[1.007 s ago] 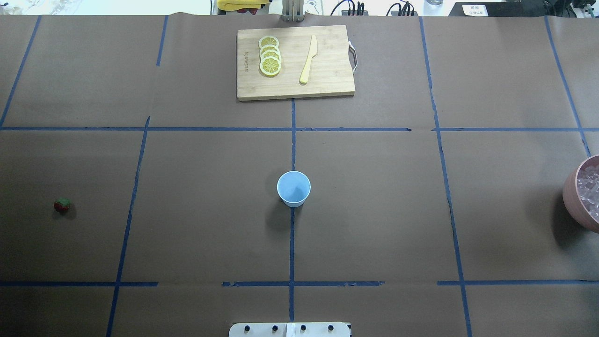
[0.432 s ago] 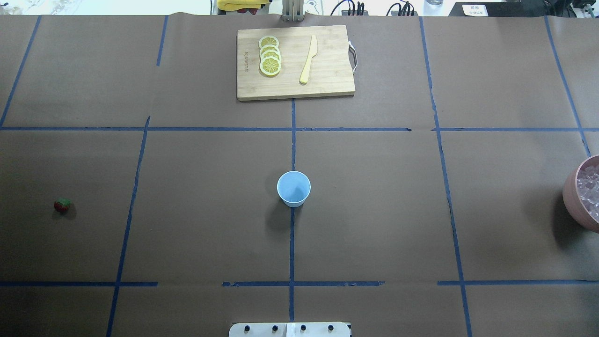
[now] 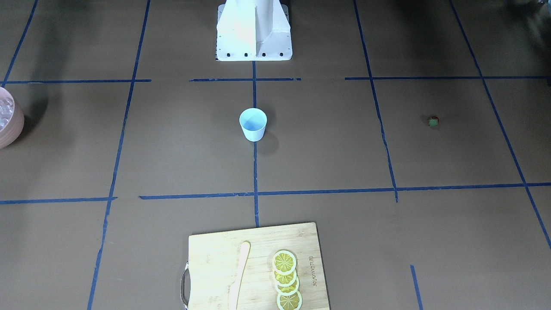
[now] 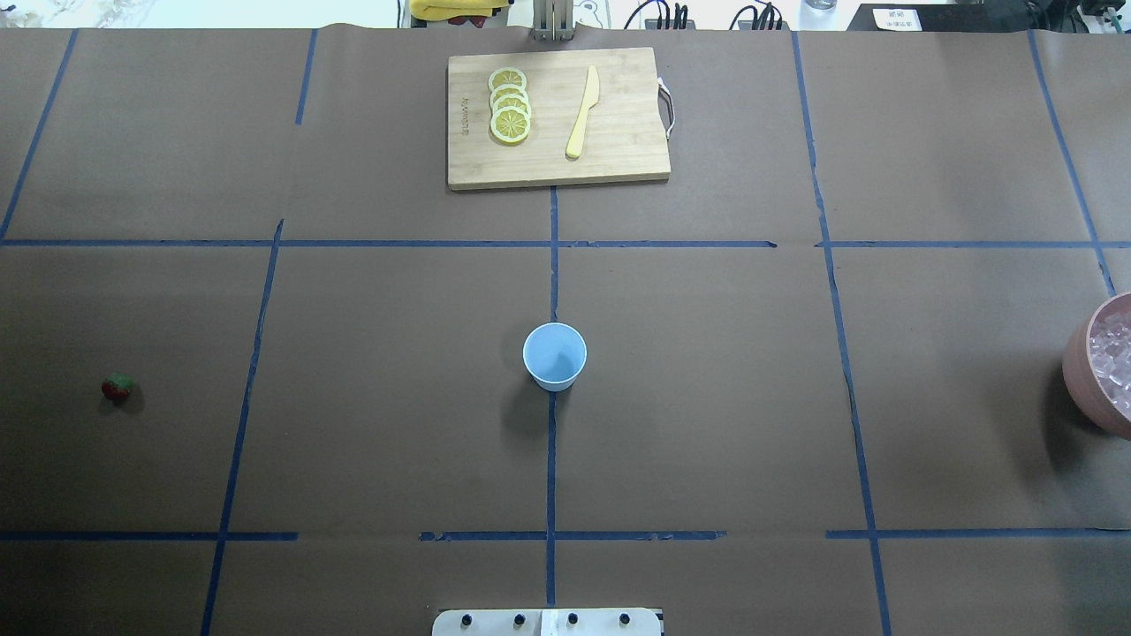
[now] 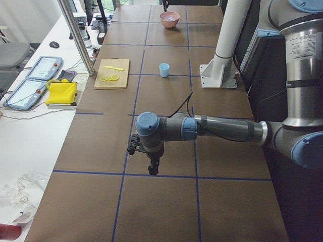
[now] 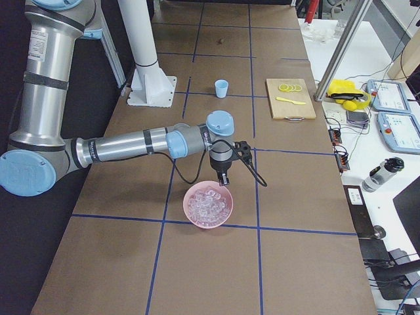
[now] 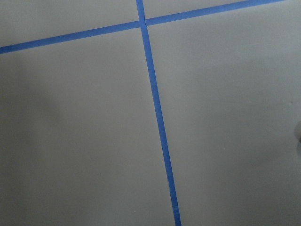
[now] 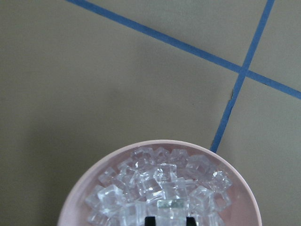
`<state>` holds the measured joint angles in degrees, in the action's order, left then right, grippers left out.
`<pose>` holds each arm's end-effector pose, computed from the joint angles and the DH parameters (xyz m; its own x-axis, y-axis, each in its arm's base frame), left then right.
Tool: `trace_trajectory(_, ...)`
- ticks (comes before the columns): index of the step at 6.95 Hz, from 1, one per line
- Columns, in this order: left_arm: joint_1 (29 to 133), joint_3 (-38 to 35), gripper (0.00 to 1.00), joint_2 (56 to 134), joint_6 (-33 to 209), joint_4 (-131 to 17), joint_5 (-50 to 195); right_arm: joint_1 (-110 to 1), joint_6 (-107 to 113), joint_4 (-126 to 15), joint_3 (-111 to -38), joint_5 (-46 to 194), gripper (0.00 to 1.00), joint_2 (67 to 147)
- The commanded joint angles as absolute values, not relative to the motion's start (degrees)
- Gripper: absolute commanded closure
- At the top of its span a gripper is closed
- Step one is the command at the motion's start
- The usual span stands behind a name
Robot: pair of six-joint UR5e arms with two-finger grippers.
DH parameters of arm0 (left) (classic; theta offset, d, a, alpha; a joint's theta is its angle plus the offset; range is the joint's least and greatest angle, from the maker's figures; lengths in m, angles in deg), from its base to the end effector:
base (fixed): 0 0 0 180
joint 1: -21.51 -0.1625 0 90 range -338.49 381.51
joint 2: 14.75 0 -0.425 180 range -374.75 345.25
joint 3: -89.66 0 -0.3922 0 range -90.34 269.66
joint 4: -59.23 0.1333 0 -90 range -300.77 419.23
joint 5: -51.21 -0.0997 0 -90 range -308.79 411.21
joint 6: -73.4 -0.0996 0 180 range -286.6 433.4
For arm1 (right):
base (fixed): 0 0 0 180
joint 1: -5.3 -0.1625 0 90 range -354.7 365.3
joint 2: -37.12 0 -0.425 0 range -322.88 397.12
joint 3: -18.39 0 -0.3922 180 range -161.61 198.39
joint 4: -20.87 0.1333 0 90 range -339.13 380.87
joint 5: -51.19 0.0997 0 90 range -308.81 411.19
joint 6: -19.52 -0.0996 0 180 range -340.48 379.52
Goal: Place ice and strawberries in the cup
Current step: 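Grasp an ice cube from the pink bowl with the right gripper, then carry the ice cube with the right gripper over the light-blue cup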
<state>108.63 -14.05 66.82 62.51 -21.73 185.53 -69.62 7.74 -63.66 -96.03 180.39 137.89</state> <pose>-0.0424 -0.4257 0.6245 0.6945 0.1786 -0.6970 -0.1847 0.9805 0.0673 -0.0417 -0.4250 0.5277 0.7300 -0.2068 0.6515 0.0989 0.9751 0.1987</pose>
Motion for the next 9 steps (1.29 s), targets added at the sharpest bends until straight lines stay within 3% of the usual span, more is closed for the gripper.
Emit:
trace_trajectory(1, 108.7, -14.1, 0.00, 66.9, 62.5, -21.7, 185.5, -64.3, -7.7, -64.7, -102.3, 182.1, 1.00, 133.2)
trace_trajectory(5, 108.6, -14.1, 0.00, 66.8, 62.5, -21.8, 185.5, -37.3, -43.6, -66.4, -103.2, 170.6, 1.00, 114.0)
trace_trajectory(6, 108.7, -14.0, 0.00, 66.8, 62.5, -21.8, 185.5, -31.2, -47.1, -75.1, -102.0, 165.0, 1.00, 104.8)
trace_trajectory(7, 108.6, -14.0, 0.00, 66.8, 62.5, -21.7, 185.5, -25.8, -51.9, -84.3, -98.2, 159.5, 1.00, 93.9)
trace_trajectory(9, 108.6, -13.9, 0.00, 66.8, 62.5, -21.7, 185.5, -19.1, -60.8, -84.8, -87.4, 153.7, 1.00, 81.6)
